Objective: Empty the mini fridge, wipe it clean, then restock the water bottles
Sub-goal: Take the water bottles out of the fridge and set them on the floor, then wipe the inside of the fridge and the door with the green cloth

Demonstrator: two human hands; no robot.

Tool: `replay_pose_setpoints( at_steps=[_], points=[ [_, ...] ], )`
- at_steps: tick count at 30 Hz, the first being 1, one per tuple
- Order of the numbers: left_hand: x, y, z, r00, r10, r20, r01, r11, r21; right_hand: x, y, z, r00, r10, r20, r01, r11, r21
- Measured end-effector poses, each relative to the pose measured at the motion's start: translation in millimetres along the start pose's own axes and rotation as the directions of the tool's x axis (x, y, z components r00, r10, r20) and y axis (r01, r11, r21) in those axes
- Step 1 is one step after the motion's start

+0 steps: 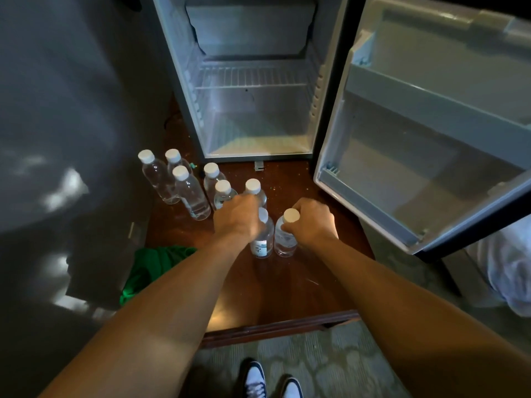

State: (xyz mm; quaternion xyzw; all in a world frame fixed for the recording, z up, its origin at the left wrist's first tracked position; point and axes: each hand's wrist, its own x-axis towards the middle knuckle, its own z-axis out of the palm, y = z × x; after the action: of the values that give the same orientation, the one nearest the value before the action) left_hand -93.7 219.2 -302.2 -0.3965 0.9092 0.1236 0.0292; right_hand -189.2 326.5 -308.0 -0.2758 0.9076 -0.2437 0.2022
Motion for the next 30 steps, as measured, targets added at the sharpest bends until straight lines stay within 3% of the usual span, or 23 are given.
replay_pose_setpoints(
  at_steps=[5,10,15,18,21,24,27,30],
  points=[
    [-2.9,1.3,-2.7,0.998,0.063,0.015,-0.063,0.998,0.005,6.8,-5.2,5.2,0.999,0.029,0.014,-0.028,0.999,-0.031],
    [1.2,-18.6,-38.1,0.978,0.147,0.150,-0.123,0.979,-0.160,5.4,-31.4,-7.8,0.988,-0.146,-0.049,0.134,0.973,-0.185],
    [-10.6,-91.1,-96.7,0.997,-0.059,-0.048,0.053,0.991,-0.122,-5.9,-92.7,12.2,0.883,-0.453,-0.124,0.416,0.876,-0.244],
    [-30.7,-142.3,-108.3,0.959,-0.222,-0.177,0.188,0.964,-0.191,-17.5,-134.6,46.8,0.835,-0.550,0.006,0.541,0.819,-0.192],
    [-57.5,-188.0,-97.6,0.920,-0.325,-0.221,0.276,0.934,-0.226,-36.4,-163.6,97.9,0.818,-0.512,0.262,0.540,0.841,-0.044],
    [-82.0,-223.5,-76.1,0.901,-0.389,-0.192,0.320,0.895,-0.312,-52.7,-171.2,153.3,0.773,-0.450,0.448,0.543,0.834,-0.100],
    [-100.2,-250.3,-53.6,0.887,-0.443,-0.132,0.361,0.843,-0.399,-64.1,-170.3,196.6,0.773,-0.345,0.533,0.480,0.867,-0.135],
    [-103.4,-272.5,-29.2,0.857,-0.503,-0.113,0.414,0.802,-0.431,-66.6,-170.7,235.0,0.821,-0.174,0.544,0.307,0.938,-0.163]
  ],
)
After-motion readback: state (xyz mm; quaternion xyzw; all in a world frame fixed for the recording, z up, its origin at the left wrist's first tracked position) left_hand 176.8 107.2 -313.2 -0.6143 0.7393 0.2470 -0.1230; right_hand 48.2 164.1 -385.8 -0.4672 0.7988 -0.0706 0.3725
